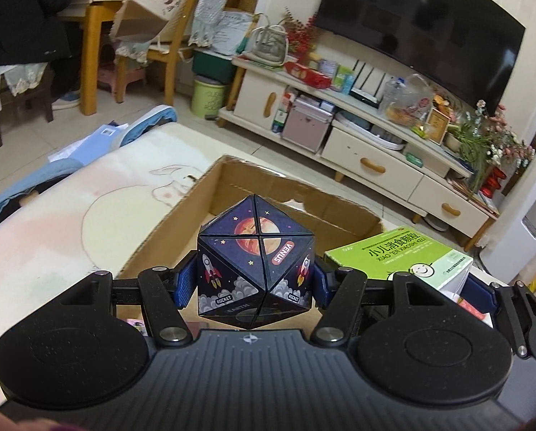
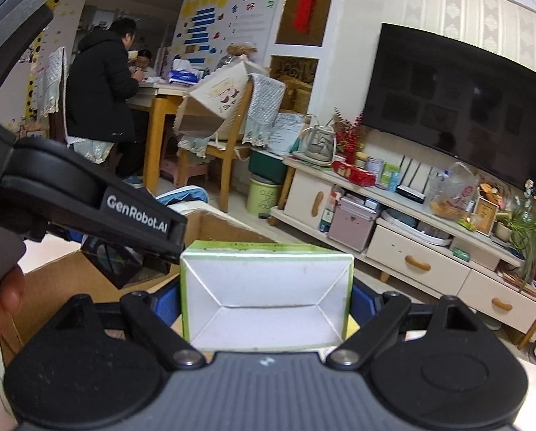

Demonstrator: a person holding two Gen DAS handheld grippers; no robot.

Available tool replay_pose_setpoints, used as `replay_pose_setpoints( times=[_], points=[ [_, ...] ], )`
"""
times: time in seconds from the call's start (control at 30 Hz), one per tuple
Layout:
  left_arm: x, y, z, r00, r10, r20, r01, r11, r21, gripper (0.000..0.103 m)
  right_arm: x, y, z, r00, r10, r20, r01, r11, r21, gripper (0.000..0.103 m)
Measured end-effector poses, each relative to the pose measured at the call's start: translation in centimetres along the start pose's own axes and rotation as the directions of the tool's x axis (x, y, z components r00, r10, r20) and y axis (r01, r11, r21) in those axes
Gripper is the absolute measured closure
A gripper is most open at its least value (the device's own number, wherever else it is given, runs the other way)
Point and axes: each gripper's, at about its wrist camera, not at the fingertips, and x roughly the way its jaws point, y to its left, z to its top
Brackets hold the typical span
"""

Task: Organize rigid objects
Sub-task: 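Carry both objects over the cardboard box and open both grippers to drop them, then move the right gripper to the pink cartoon box while the left gripper moves to the long blue box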

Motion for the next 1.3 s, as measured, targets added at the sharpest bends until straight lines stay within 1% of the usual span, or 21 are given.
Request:
replay_pose_setpoints(
  times=[0.27, 0.4, 0.47, 0.5, 0.53, 0.57, 0.6, 0.63, 0.8, 0.97, 1.3],
  points=[
    [0.5, -0.2, -0.2, 0.999, 0.033, -0.028, -0.034, 0.999, -0.006, 0.028, 1.6, 1.1, -0.2, 0.999, 0.035, -0.029, -0.036, 0.999, -0.038, 0.014],
    [0.8, -0.2, -0.3, 0.998, 0.036, -0.053, -0.037, 0.999, -0.013, 0.028, 2.4, 1.7, -0.4, 0.998, 0.041, -0.048, -0.044, 0.996, -0.078, 0.014],
    [0.8, -0.4, -0.4, 0.997, 0.048, -0.053, -0.048, 0.999, -0.004, 0.032, 2.8, 1.8, -0.6, 0.997, 0.045, -0.066, -0.050, 0.995, -0.083, 0.014],
    [0.7, -0.4, -0.3, 0.997, 0.059, -0.050, -0.059, 0.998, 0.000, 0.028, 2.9, 1.8, -0.7, 0.996, 0.049, -0.072, -0.055, 0.995, -0.078, 0.013],
    [0.5, -0.5, -0.3, 0.997, 0.062, -0.045, -0.062, 0.998, 0.001, 0.020, 2.9, 1.8, -0.7, 0.996, 0.052, -0.072, -0.057, 0.996, -0.073, 0.012],
    [0.4, -0.4, -0.3, 0.997, 0.061, -0.039, -0.061, 0.998, 0.000, 0.014, 2.7, 1.8, -0.8, 0.997, 0.046, -0.066, -0.050, 0.996, -0.070, 0.011],
    [0.2, -0.4, -0.3, 0.998, 0.062, -0.033, -0.062, 0.998, -0.002, 0.006, 2.4, 1.8, -0.8, 0.997, 0.041, -0.059, -0.045, 0.997, -0.067, 0.009],
    [0.0, -0.4, -0.3, 0.998, 0.062, -0.027, -0.062, 0.998, -0.002, 0.004, 2.1, 1.7, -0.8, 0.998, 0.038, -0.051, -0.041, 0.997, -0.060, 0.008],
    [-0.2, -0.5, -0.6, 0.998, 0.065, -0.026, -0.065, 0.998, -0.003, 0.001, 0.5, 0.9, -1.0, 1.000, 0.003, -0.027, -0.003, 1.000, -0.004, 0.008],
    [-0.1, -0.6, -0.6, 0.998, 0.055, -0.037, -0.055, 0.998, -0.004, 0.000, -1.2, -0.3, -1.9, 0.998, -0.057, -0.014, 0.058, 0.996, 0.069, 0.008],
    [0.0, -1.4, -1.0, 0.999, 0.037, -0.040, -0.035, 0.998, 0.055, 0.000, -4.2, -1.7, -3.6, 0.992, -0.123, 0.001, 0.121, 0.978, 0.169, 0.008]
  ],
)
